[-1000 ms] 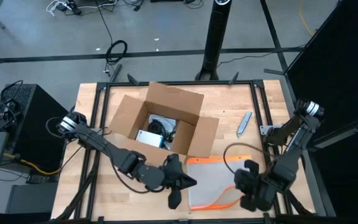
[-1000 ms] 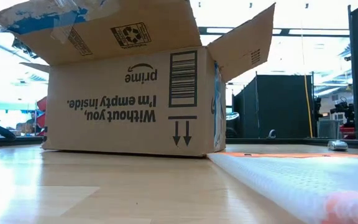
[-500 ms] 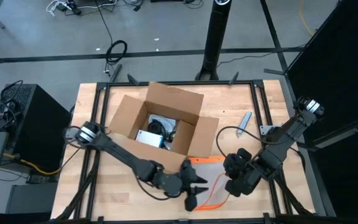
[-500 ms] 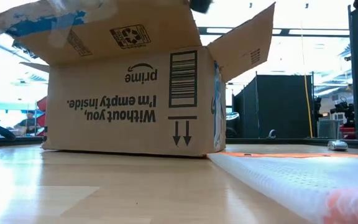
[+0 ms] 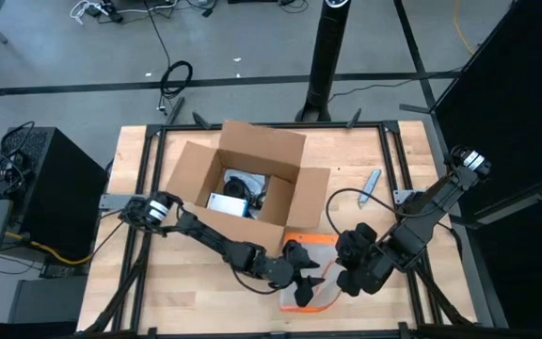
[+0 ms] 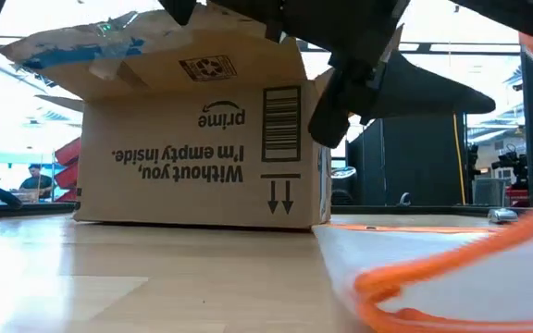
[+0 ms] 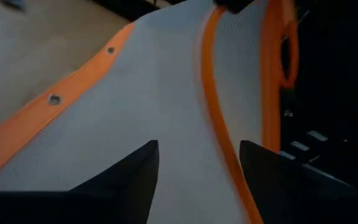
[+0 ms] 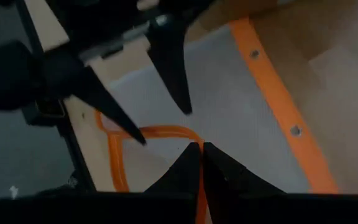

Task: Unpack boxes
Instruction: Open the transparent zip bag

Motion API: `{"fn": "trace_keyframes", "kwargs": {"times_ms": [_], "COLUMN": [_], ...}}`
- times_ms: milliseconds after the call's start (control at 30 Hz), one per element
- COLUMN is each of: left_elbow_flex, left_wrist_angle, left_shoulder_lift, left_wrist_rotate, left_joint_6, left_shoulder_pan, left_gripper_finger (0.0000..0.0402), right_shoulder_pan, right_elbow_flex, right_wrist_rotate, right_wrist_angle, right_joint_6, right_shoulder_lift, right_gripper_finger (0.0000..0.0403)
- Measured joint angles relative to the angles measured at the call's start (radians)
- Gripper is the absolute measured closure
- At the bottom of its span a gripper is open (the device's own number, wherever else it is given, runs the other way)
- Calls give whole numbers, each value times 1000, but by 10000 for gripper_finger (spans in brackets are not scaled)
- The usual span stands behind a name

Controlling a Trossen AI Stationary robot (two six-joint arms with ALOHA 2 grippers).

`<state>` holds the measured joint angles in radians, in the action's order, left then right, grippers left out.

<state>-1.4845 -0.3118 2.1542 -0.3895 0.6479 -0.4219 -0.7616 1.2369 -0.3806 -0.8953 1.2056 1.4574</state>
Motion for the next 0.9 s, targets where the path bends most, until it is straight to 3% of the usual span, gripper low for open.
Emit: {"fn": "trace_keyframes", "kwargs": {"times_ms": [267, 367, 567, 733, 900], "left_elbow_flex": [0, 0, 0, -8, -23], "left_wrist_angle": [0, 1, -9, -53, -55], "left_shoulder_lift": [29, 29, 29, 29, 29], "left_wrist_rotate": [8, 10, 66, 81, 82], "left_joint_6": [12, 12, -2, -21, -38], "left_shoulder_pan": [39, 48, 51, 51, 50], "left_gripper_finger": [191, 231, 380, 389, 392], "right_shoulder_pan": [-10, -33, -38, 17, 53], "right_elbow_flex": [0, 0, 0, 0, 0], "right_wrist_rotate": [-62, -52, 18, 96, 148], "right_wrist_angle": [66, 76, 42, 36, 7], "right_joint_6": [-32, -36, -56, -190, -263], "right_shoulder_lift": [0, 0, 1, 1, 20], "right_gripper_finger": [402, 402, 402, 401, 352]}}
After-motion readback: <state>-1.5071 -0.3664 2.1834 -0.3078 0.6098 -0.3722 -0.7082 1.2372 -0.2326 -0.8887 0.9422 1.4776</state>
